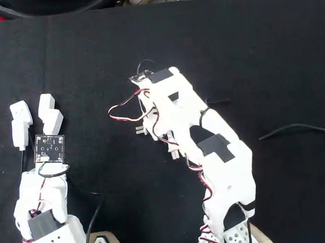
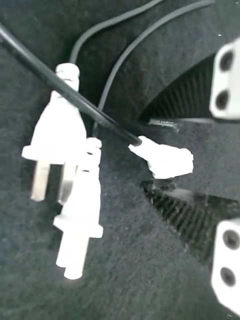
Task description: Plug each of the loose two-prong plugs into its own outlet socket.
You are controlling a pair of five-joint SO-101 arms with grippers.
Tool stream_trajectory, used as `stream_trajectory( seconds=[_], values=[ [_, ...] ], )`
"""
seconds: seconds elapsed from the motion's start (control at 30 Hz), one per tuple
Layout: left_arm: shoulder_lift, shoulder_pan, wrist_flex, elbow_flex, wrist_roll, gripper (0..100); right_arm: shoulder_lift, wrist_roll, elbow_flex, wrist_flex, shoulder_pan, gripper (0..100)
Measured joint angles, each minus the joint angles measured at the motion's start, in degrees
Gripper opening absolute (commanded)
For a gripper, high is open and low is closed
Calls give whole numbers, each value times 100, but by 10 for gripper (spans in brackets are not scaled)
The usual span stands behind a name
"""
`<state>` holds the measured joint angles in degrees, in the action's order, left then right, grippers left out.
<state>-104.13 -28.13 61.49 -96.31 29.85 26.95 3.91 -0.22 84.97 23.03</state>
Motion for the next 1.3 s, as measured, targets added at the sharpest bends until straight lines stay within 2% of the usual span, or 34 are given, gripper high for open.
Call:
stream_trajectory(
  seconds=[0.27,0.4,0.97,1.3],
  values=[
    [0,0,0,0,0,31,0,-9,0,53,0,172],
    [0,0,0,0,0,31,35,-9,0,53,0,119],
    [0,0,0,0,0,32,35,-9,0,53,-158,116],
    [0,0,0,0,0,32,35,-9,0,53,-167,78]
  ],
)
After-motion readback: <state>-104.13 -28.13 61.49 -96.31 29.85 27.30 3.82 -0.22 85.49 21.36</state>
